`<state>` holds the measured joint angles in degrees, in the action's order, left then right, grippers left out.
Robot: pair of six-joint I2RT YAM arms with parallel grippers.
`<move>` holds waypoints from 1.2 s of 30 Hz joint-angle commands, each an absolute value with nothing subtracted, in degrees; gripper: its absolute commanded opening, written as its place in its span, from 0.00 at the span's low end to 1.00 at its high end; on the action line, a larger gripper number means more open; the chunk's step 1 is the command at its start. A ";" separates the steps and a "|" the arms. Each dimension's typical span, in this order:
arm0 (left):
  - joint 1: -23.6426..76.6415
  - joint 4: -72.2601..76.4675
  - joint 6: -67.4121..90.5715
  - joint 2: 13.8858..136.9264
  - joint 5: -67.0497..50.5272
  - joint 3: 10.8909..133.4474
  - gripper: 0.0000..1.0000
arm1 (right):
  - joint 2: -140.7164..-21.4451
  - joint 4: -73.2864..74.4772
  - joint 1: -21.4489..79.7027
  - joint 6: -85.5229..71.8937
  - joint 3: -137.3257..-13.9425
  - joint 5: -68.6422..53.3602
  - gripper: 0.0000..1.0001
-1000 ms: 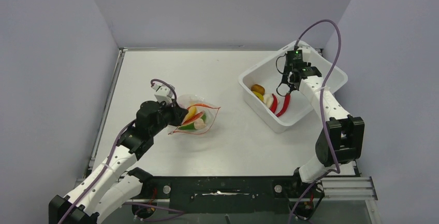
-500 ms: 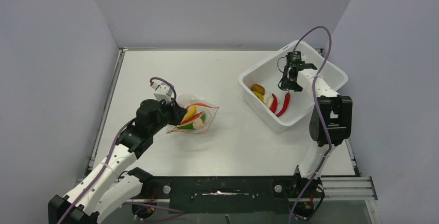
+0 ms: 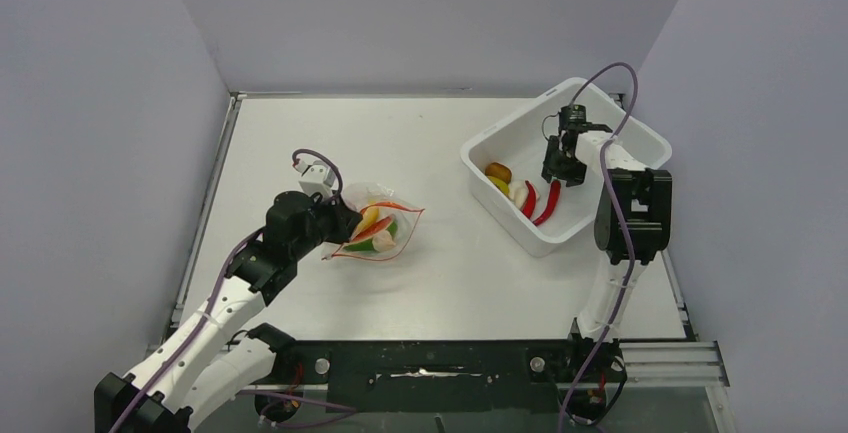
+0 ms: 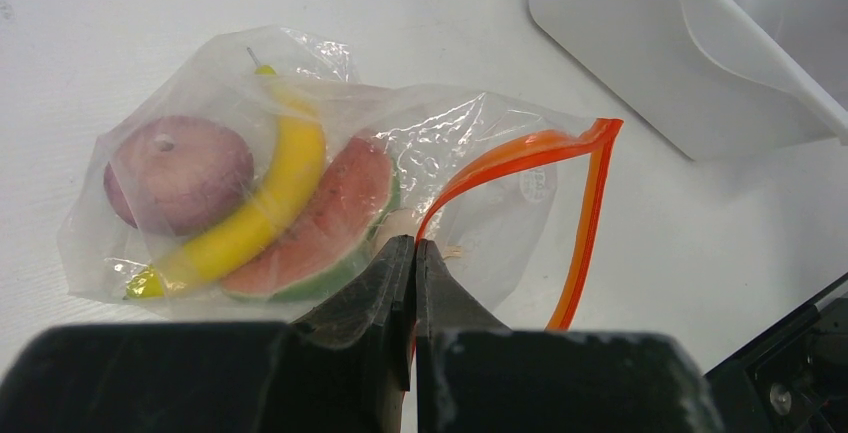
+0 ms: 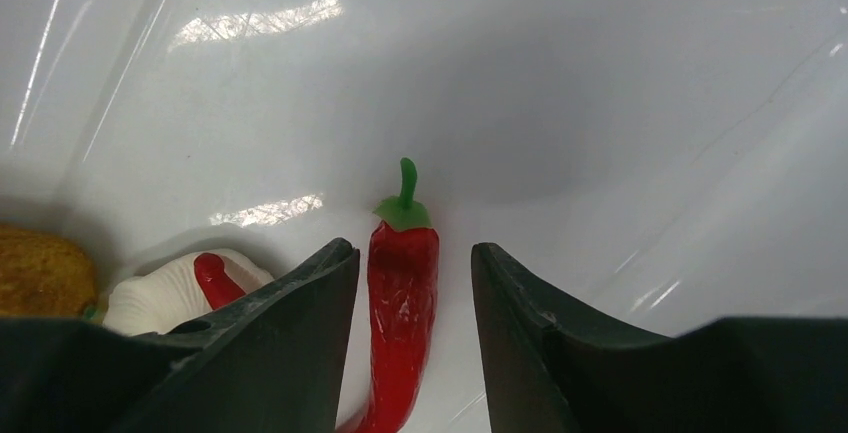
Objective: Place the food in the zip-top bag and seal the zipper
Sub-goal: Pick up the fake vegetable from the bin.
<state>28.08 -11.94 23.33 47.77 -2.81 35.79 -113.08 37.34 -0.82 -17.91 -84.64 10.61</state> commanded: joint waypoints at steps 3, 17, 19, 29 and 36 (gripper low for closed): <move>28.30 -11.23 23.34 47.86 -3.67 39.20 0.00 | -115.32 35.43 -1.70 -15.71 -85.08 7.55 0.45; 28.30 -12.35 22.93 47.22 -2.94 40.15 0.00 | -111.44 32.52 -1.99 -14.88 -82.08 6.14 0.23; 28.30 -12.01 22.74 47.25 -1.90 40.65 0.00 | -110.02 32.24 -2.01 -14.75 -82.07 7.41 0.23; 28.30 -9.93 23.99 46.66 -1.62 41.53 0.00 | -98.76 27.83 -1.88 -13.26 -79.37 10.67 0.21; 28.27 -5.36 22.45 45.86 -0.24 38.52 0.00 | -89.98 23.89 -1.65 -14.26 -79.07 7.42 0.21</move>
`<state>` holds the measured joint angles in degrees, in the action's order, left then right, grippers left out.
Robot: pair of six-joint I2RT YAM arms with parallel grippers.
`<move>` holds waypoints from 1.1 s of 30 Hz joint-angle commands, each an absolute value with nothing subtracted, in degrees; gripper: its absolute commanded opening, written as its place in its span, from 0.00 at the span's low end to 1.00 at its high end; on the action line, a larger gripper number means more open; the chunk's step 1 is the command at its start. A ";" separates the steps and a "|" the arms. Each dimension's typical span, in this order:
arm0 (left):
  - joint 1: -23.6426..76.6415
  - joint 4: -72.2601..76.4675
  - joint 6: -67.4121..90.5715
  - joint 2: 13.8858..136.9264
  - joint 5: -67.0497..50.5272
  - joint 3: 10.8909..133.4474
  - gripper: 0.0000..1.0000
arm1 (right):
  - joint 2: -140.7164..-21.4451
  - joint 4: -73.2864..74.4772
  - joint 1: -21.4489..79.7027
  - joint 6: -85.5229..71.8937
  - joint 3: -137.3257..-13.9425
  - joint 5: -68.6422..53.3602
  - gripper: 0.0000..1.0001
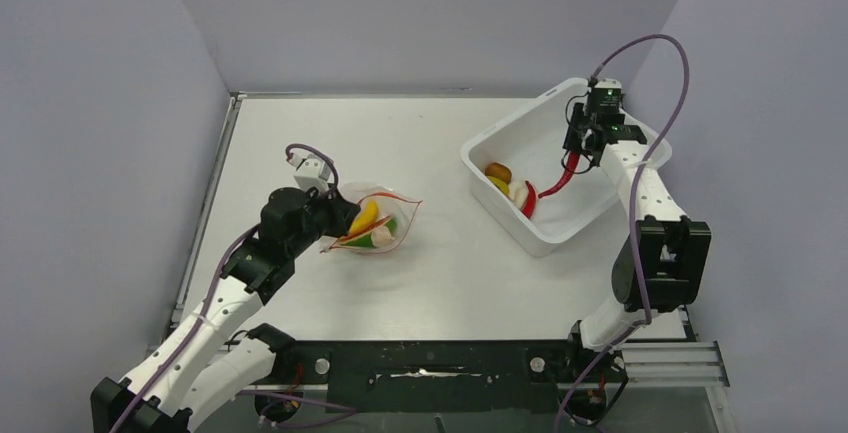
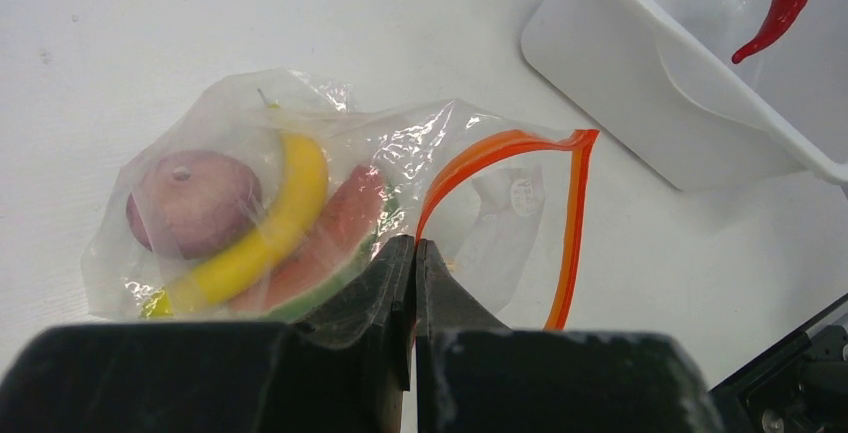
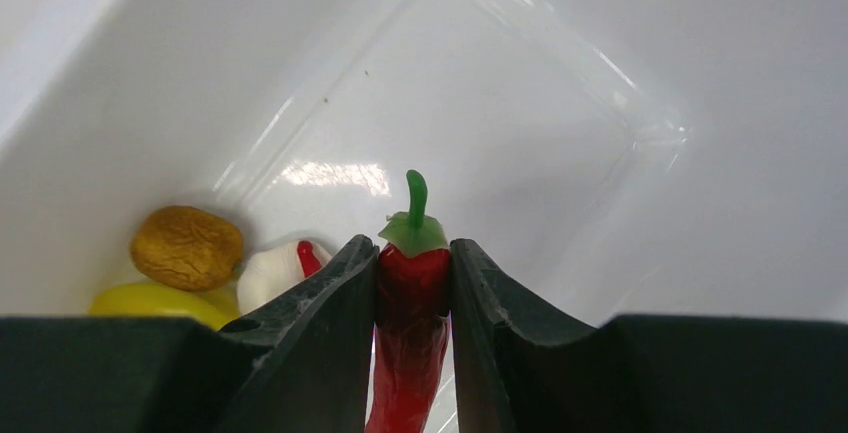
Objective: Place the food in the zip-top bag and seal the zipper
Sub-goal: Pick up the fake vegetable from the bin, then place the fake vegetable in the zipper food storage bag.
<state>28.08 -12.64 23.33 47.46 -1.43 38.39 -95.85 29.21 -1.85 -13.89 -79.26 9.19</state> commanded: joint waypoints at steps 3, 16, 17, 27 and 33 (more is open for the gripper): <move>28.30 0.68 21.60 44.70 -2.31 33.63 0.00 | -86.24 22.08 -0.60 -15.07 -79.05 6.19 0.21; 28.13 -0.35 15.85 43.45 -14.38 35.82 0.00 | -64.52 10.51 15.80 -17.50 -65.55 9.76 0.21; 28.08 -1.62 17.00 44.05 -15.59 37.15 0.00 | -63.58 9.09 17.80 -18.03 -64.07 10.27 0.21; 28.21 2.87 29.03 42.47 -15.54 33.40 0.00 | -58.13 -2.46 41.54 -23.74 -54.62 23.72 0.20; 28.19 2.37 31.04 41.43 -12.96 32.72 0.00 | -59.74 -13.87 52.88 -20.96 -50.27 33.96 0.20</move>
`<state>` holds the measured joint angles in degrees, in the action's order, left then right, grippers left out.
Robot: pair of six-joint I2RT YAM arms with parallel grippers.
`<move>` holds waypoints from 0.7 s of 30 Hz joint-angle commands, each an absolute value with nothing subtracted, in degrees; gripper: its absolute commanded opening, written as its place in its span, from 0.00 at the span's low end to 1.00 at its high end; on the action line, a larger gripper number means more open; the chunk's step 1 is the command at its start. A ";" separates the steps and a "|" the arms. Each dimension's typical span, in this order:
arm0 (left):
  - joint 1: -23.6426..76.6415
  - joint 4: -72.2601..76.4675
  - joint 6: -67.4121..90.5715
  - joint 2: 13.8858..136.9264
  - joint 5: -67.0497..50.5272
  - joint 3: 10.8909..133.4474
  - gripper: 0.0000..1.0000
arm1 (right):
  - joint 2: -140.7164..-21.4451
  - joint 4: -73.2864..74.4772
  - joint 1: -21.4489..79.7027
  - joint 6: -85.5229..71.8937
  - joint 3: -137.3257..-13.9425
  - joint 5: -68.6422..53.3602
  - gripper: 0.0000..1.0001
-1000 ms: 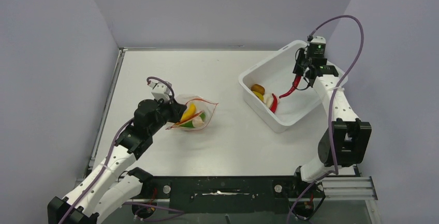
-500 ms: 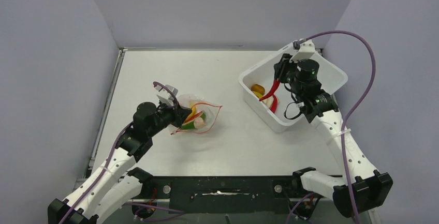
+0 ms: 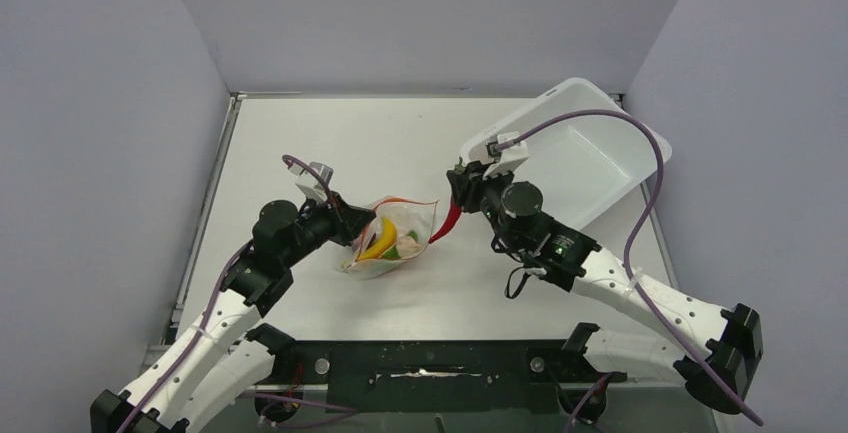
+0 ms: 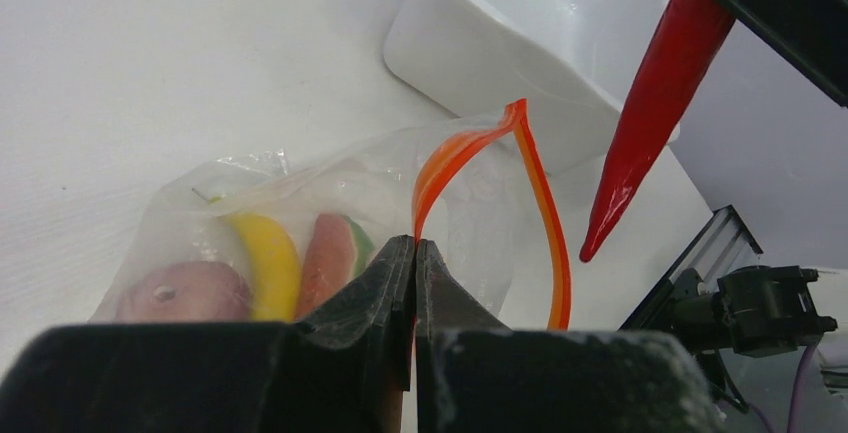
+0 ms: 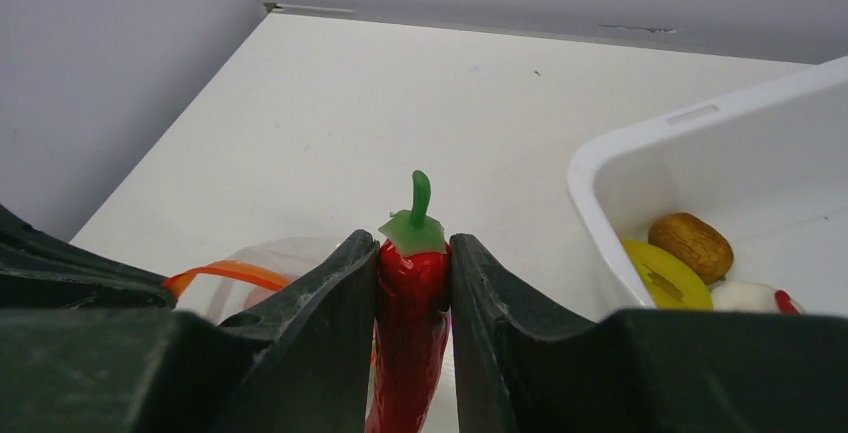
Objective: Place the food in the zip-top bag and seal the zipper
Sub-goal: Place the fake vegetable in the zipper food storage bag.
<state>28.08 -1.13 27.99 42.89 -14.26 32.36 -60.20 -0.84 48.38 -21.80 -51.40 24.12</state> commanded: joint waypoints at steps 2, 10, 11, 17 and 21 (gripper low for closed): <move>28.21 2.73 32.00 41.24 -12.85 32.30 0.00 | -60.42 -17.41 55.70 -20.06 -48.97 36.48 0.21; 28.17 6.02 35.00 39.42 -11.32 29.38 0.00 | -65.72 -30.26 63.55 -17.19 -46.48 44.87 0.21; 28.21 6.10 35.09 39.46 -11.28 29.36 0.00 | -66.99 -31.00 64.01 -17.14 -46.77 44.91 0.22; 28.17 6.61 35.55 38.86 -11.85 29.00 0.00 | -73.25 -34.63 66.88 -16.46 -48.34 47.18 0.23; 28.19 6.50 35.34 38.89 -11.85 29.18 0.00 | -75.95 -36.66 68.69 -16.80 -48.22 49.35 0.24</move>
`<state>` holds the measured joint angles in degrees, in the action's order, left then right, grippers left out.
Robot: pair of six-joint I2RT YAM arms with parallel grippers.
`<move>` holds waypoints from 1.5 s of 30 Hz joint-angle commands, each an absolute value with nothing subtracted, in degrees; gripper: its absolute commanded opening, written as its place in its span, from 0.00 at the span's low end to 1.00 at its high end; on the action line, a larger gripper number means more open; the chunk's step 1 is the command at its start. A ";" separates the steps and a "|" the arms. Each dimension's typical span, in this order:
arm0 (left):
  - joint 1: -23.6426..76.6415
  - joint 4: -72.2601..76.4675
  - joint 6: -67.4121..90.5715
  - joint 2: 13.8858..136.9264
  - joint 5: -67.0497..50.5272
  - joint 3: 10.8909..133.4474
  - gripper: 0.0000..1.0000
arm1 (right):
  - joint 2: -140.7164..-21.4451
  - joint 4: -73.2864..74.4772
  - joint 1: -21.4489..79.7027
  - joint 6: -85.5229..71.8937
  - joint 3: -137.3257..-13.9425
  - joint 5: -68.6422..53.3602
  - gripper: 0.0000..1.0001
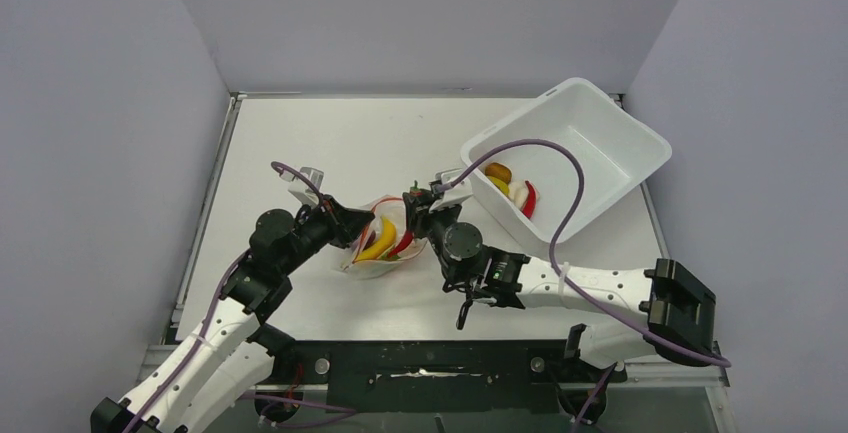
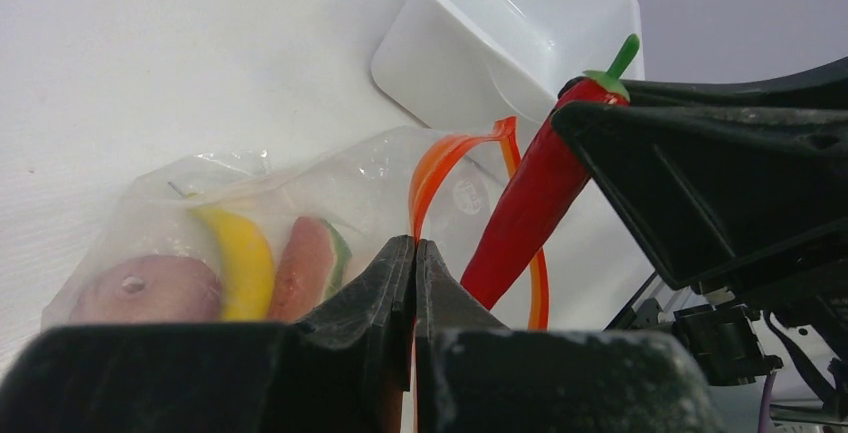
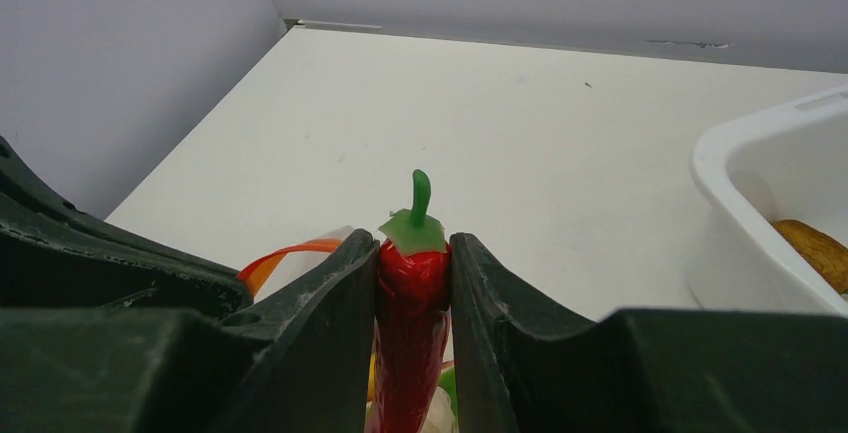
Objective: Place the food in the zip-top bag and seal the zipper
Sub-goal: Place the fake vegetable in the zipper food storage bag.
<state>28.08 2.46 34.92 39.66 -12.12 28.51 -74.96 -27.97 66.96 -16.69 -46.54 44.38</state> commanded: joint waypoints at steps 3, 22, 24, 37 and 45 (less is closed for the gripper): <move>28.21 6.50 35.16 39.22 -11.79 29.22 0.00 | -77.82 -36.54 70.43 -17.73 -48.60 51.39 0.25; 28.17 9.05 36.10 39.28 -11.96 28.18 0.00 | -78.06 -24.38 75.43 -30.10 -48.37 53.23 0.37; 28.21 8.67 35.90 39.28 -11.87 28.30 0.00 | -77.42 -24.53 75.49 -30.17 -46.97 51.79 0.42; 28.21 8.28 33.75 39.19 -12.72 28.00 0.00 | -70.84 -13.91 74.06 -22.58 -49.07 45.13 0.55; 28.21 7.40 29.29 39.26 -14.30 27.21 0.00 | -65.47 -4.41 66.15 -23.08 -48.61 32.83 0.56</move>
